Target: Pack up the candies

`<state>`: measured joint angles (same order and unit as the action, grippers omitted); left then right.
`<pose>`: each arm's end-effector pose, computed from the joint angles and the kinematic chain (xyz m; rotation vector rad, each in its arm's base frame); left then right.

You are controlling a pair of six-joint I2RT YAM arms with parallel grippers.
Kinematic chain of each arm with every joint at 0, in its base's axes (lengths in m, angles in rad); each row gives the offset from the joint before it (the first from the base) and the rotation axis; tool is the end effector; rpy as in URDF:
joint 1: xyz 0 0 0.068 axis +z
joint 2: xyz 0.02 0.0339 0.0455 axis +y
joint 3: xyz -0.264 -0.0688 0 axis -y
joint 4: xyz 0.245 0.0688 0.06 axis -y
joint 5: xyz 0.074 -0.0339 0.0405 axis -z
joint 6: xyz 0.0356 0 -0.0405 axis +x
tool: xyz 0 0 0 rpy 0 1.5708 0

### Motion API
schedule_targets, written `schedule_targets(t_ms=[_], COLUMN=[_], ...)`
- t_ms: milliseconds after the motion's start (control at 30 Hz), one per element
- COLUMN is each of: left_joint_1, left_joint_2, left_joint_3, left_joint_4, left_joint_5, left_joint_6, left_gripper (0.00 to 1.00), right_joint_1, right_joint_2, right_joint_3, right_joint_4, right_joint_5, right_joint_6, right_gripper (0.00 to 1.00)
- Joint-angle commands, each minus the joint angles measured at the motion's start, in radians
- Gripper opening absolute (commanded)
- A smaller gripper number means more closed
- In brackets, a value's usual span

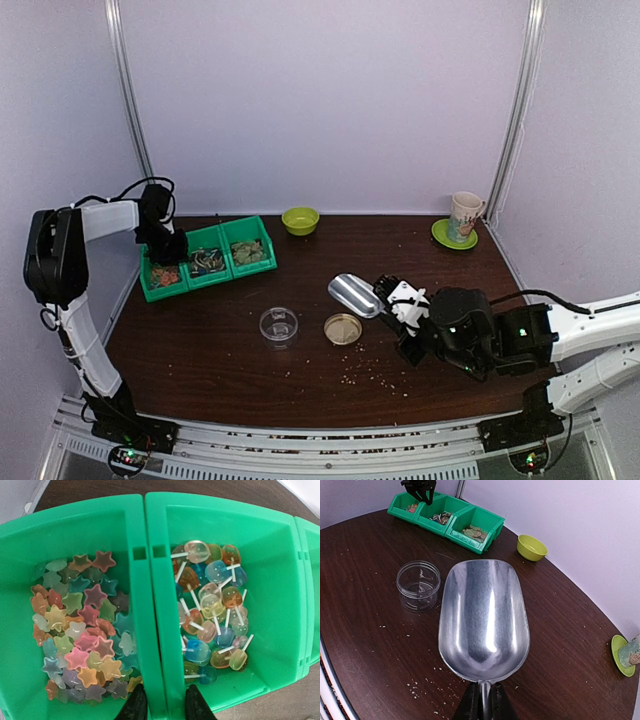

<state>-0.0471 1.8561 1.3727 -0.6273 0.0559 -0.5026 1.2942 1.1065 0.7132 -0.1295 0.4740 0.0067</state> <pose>0.3872 -0.0202 0.2079 -0.5931 2.6375 -0.2446 0.0819 0.2290 0.2583 -0.9900 1.7906 0.3196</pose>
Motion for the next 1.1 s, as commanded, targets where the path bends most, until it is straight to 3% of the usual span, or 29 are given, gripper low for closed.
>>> schedule_targets(t_ms=[0,267,533,600,733,833,1067], left_joint_1=[-0.033,-0.068,-0.117,-0.123,-0.125,-0.124,-0.118], left_joint_2=[-0.016,-0.089,-0.209,-0.220,-0.229,-0.225,-0.164], left_joint_3=[-0.037,-0.097,-0.254,-0.260,-0.197,-0.096,0.115], left_joint_4=[-0.006,-0.008,0.064,0.072,0.034,-0.029,-0.101], left_joint_5=[0.026,0.007,-0.012,-0.006,-0.016,-0.056,-0.101], left_joint_6=[0.001,-0.062,-0.177,-0.185,-0.151,-0.077,0.236], left_gripper=[0.21,0.21,0.22,0.31,0.71,0.94,0.98], right_joint_1=[-0.005,-0.004,-0.004,-0.004,-0.004,-0.003,-0.003], right_joint_2=[-0.025,-0.024,0.002,0.009,0.014,0.014,0.016], right_joint_3=[-0.014,-0.017,-0.021,-0.018,-0.015,-0.014,-0.018], right_joint_4=[0.025,0.027,0.046,0.047,0.048,0.048,0.047], right_joint_5=[0.003,0.005,-0.004,-0.007,-0.009,-0.009,-0.025], right_joint_6=[0.012,0.015,0.017,0.016,0.013,0.013,0.024], right_gripper=[0.00,0.00,0.00,0.00,0.00,0.00,0.00])
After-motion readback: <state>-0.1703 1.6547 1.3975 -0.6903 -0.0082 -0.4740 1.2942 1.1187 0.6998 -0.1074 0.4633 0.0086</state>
